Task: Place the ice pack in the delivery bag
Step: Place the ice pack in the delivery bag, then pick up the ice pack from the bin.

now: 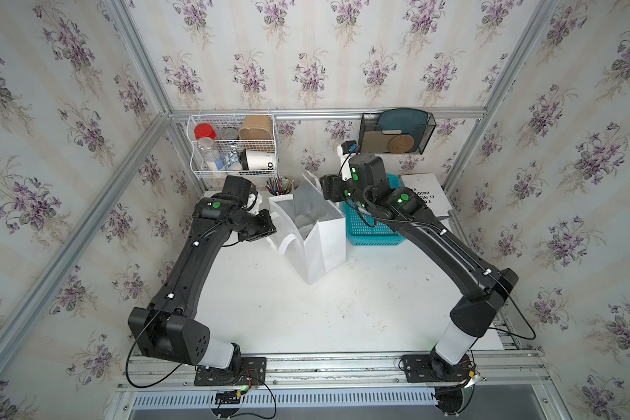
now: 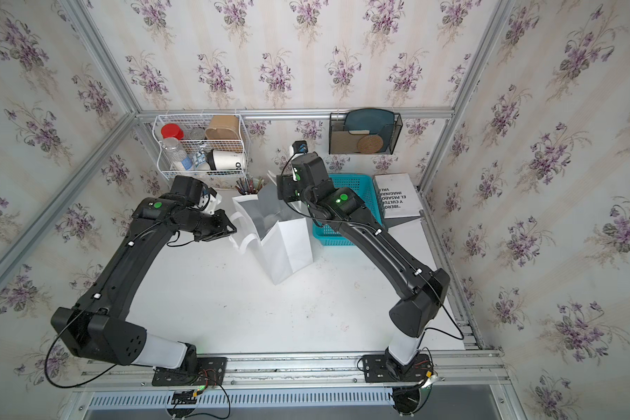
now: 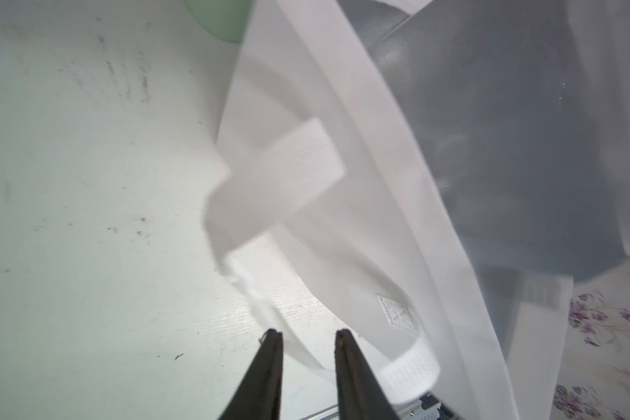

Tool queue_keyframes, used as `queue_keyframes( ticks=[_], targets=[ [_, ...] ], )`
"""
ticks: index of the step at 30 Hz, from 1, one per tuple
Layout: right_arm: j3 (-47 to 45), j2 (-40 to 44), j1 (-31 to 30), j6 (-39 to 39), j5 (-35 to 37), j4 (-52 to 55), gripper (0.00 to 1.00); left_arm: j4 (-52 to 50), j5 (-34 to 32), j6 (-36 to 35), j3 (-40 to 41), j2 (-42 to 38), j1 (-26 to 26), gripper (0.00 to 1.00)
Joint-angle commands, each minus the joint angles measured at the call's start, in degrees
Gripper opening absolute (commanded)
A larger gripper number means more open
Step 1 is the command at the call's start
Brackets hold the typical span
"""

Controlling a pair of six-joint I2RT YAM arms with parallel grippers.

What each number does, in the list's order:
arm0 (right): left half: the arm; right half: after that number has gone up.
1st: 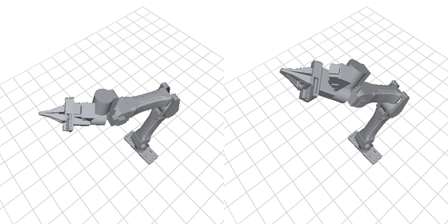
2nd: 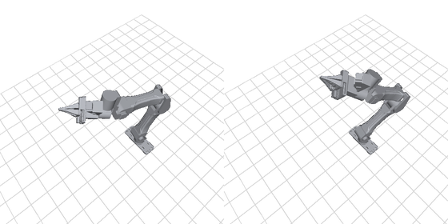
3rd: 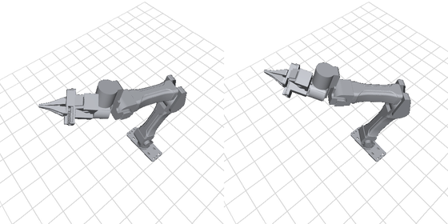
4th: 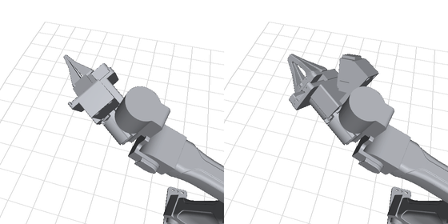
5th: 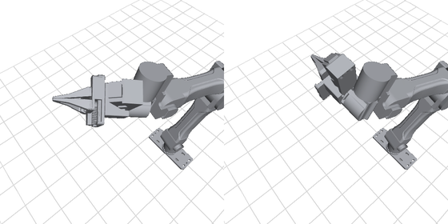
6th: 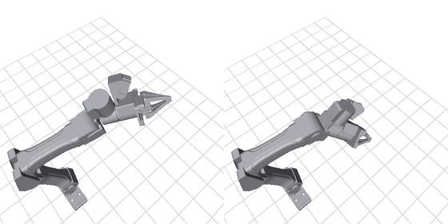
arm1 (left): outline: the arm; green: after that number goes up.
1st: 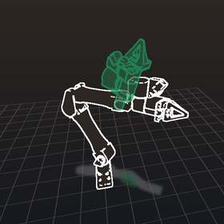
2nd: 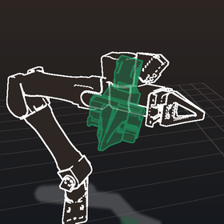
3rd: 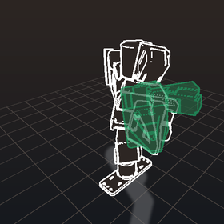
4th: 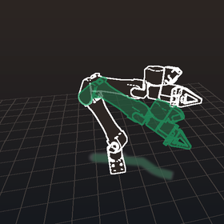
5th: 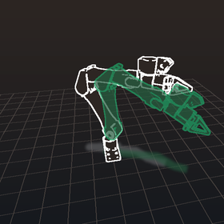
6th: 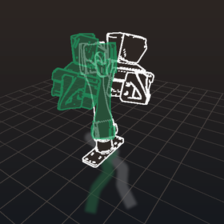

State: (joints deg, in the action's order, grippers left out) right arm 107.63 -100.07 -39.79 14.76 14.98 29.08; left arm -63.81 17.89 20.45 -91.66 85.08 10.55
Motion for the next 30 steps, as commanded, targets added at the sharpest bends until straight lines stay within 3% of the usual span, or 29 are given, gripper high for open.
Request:
queue_keyframes(
  ticks=[1, 4, 8, 10, 15, 21, 30],
  targets=[
    [-4.9, -1.6, 4.9, -1.3, 3.9, -5.2, 0.81, -4.0, -7.8, -2.5, 0.0, 0.7, -0.7, 0.48],
    [-5.2, -6.0, 10.8, -2.5, 2.0, -5.6, 0.87, -1.9, -6.4, -3.2, 3.7, 0.1, -0.9, 0.60],
    [-7.0, -11.1, 17.4, -3.2, -7.9, -7.4, 0.88, 1.9, -2.4, -3.3, 8.1, 0.5, -1.4, 0.66],
    [-6.3, -16.7, 19.5, -4.8, -9.4, -7.0, 0.88, 4.4, -0.8, -3.4, 9.4, 1.2, -1.9, 0.67],
    [0.5, -26.6, 21.3, -6.8, -11.6, -4.6, 0.96, 7.5, 4.8, -2.6, 9.6, 3.0, -2.5, 0.69],
    [8.2, -36.1, 22.1, -8.5, -6.3, -5.2, 1.00, 7.3, 4.7, -2.9, 10.0, 4.7, -2.5, 0.70],
    [18.2, -47.7, 23.6, -7.6, -9.8, -1.7, 1.00, 7.0, 5.4, -3.1, 9.7, 6.1, -2.5, 0.70]
  ],
)
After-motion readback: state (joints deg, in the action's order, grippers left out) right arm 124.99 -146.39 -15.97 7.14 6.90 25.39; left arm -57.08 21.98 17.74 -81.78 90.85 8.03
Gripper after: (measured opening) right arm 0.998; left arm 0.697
